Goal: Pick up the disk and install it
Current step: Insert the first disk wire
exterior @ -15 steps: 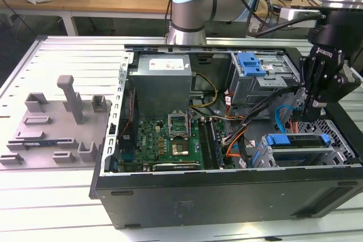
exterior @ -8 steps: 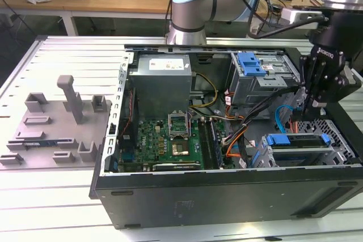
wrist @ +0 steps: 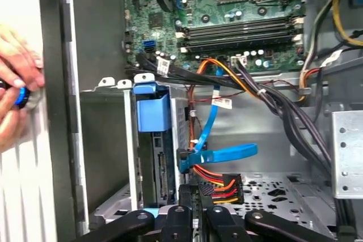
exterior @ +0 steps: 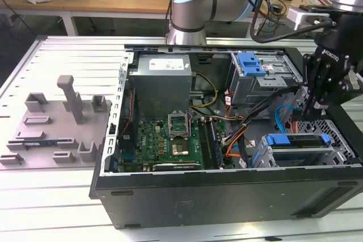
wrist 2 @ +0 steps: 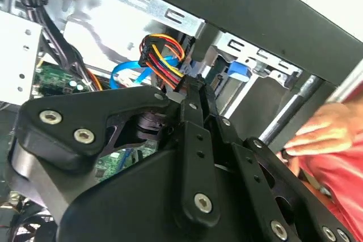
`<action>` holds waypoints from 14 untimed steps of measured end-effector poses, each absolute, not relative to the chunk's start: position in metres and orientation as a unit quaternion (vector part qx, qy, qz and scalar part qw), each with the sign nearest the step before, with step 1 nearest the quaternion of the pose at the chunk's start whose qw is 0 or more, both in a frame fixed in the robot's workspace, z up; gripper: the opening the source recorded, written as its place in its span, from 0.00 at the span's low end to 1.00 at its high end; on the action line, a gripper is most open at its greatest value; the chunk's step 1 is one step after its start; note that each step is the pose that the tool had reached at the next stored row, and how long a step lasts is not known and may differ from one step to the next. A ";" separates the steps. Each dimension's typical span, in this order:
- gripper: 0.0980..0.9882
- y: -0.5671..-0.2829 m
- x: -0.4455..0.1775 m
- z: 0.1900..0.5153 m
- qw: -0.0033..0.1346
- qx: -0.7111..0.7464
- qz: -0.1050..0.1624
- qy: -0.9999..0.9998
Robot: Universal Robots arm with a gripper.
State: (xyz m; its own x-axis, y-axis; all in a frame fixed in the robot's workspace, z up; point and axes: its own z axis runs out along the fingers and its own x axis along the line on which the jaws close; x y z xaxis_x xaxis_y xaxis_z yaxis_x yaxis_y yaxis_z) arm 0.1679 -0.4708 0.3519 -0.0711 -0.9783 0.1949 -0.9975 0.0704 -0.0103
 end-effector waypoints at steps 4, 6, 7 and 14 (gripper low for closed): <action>0.07 -0.488 0.168 0.353 0.047 0.680 0.048 -0.730; 0.07 -0.496 0.168 0.354 0.045 0.680 0.045 -0.730; 0.07 -0.498 0.168 0.354 0.043 0.680 0.044 -0.730; 0.07 -0.518 0.168 0.354 0.028 0.681 0.027 -0.731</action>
